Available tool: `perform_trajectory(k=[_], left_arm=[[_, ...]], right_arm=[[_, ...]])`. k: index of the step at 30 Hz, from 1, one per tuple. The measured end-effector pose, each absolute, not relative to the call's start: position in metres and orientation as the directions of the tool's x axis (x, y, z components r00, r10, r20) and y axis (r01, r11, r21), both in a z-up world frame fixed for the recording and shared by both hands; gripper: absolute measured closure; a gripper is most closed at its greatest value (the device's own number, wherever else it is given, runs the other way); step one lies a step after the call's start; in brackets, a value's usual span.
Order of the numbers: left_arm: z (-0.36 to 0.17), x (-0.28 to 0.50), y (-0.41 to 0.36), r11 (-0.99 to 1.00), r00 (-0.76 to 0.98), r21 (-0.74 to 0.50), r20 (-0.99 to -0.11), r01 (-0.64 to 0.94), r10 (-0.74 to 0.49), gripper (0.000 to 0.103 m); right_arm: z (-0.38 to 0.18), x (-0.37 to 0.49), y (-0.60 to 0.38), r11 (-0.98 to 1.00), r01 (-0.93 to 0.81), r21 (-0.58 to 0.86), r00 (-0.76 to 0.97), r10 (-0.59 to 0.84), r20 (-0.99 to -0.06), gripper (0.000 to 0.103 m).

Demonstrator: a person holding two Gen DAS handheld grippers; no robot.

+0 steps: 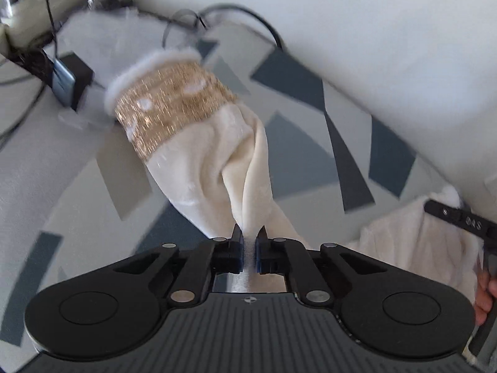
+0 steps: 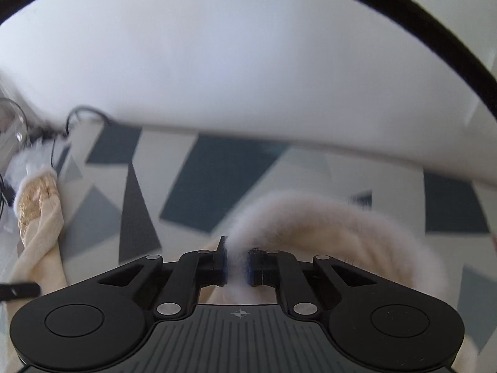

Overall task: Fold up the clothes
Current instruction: 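Regrasp the gold-cuffed sleeve with the left tool while the right tool grasps the fur collar, then open both tools, releasing the sleeve and collar, and smooth the coat flat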

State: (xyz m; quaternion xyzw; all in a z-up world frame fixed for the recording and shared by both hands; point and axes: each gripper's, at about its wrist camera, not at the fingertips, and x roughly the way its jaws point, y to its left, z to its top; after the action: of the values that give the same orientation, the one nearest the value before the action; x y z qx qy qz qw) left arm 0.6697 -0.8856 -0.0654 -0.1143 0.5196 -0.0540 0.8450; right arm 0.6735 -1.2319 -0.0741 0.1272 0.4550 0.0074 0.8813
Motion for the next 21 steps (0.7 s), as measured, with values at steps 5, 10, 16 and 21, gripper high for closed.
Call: perform_trajectory(k=[5, 10, 16, 21], left_arm=[[-0.017, 0.712, -0.854, 0.969, 0.681, -0.191, -0.731, -0.156, -0.035, 0.097], [-0.031, 0.73, -0.853, 0.975, 0.676, -0.119, -0.736, -0.185, 0.038, 0.097], [-0.072, 0.722, -0.847, 0.97, 0.504, -0.014, -0.856, -0.241, 0.113, 0.082], [-0.078, 0.703, -0.861, 0.982, 0.478, 0.085, -0.864, -0.166, 0.156, 0.046]], right_arm=[[-0.062, 0.684, -1.242, 0.932, 0.169, 0.322, 0.659, 0.136, -0.74, 0.094], [-0.089, 0.694, -1.234, 0.95, 0.176, 0.258, 0.595, 0.106, -0.797, 0.09], [-0.097, 0.675, -1.247, 0.938, 0.24, 0.251, 0.58, 0.069, -0.812, 0.07], [-0.086, 0.655, -1.256, 0.938, 0.255, 0.233, 0.588, 0.041, -0.808, 0.065]])
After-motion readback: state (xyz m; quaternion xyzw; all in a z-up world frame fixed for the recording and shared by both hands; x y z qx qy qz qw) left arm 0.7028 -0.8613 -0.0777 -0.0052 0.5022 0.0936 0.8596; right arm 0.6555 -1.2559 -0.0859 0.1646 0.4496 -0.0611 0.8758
